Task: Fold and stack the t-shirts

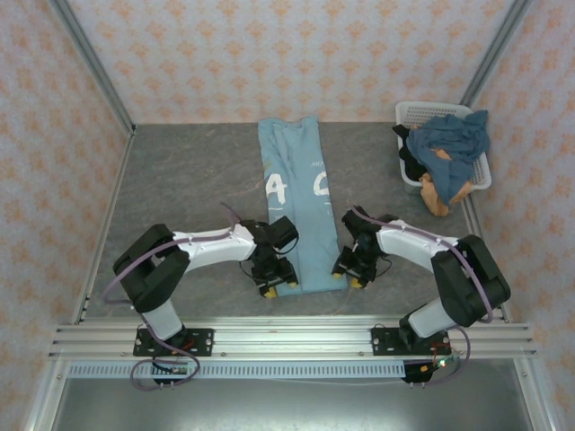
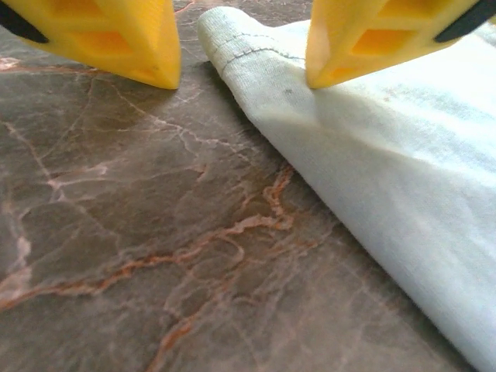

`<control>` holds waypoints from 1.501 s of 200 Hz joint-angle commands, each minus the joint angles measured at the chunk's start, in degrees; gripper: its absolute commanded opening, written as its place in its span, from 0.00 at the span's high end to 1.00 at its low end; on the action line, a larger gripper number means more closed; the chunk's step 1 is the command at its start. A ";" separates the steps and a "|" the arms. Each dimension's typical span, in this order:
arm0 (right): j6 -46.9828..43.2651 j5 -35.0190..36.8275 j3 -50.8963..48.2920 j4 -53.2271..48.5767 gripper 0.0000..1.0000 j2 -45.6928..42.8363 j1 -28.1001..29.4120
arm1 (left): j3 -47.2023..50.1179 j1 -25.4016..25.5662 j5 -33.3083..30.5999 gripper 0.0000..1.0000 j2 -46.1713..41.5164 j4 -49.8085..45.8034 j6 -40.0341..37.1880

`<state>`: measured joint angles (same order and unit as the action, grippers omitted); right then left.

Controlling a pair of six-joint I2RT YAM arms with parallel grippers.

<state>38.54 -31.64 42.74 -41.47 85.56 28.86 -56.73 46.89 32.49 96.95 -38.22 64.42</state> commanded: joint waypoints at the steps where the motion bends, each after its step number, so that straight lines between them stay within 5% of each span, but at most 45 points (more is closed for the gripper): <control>1: 0.98 0.12 0.37 1.11 0.58 1.76 0.67 | 0.37 -0.06 -1.65 0.46 -1.28 -1.89 -0.85; 51: 2.31 0.34 1.91 2.09 0.78 3.80 1.37 | 1.16 -0.01 0.23 0.52 0.96 -0.90 -1.34; 97: 2.88 0.00 1.38 2.15 0.84 3.34 1.63 | -1.62 -0.05 -0.27 0.62 4.82 1.19 -1.60; 154: 3.98 0.17 1.82 1.82 1.00 2.76 1.71 | -2.94 -0.34 -5.19 1.00 3.96 -0.93 -2.27; 229: 3.41 -3.99 1.82 -6.52 1.00 -0.50 5.85 | 9.09 1.62 1.50 1.00 -5.45 -0.32 -3.05; 300: 7.94 -2.70 7.54 -9.47 1.00 -3.08 7.09 | 6.02 -1.61 -3.90 1.00 -13.79 -1.89 -1.12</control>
<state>43.05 -35.81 46.04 -47.64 83.48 35.86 -47.81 47.42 32.23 85.62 -37.95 62.35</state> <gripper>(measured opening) 0.050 0.058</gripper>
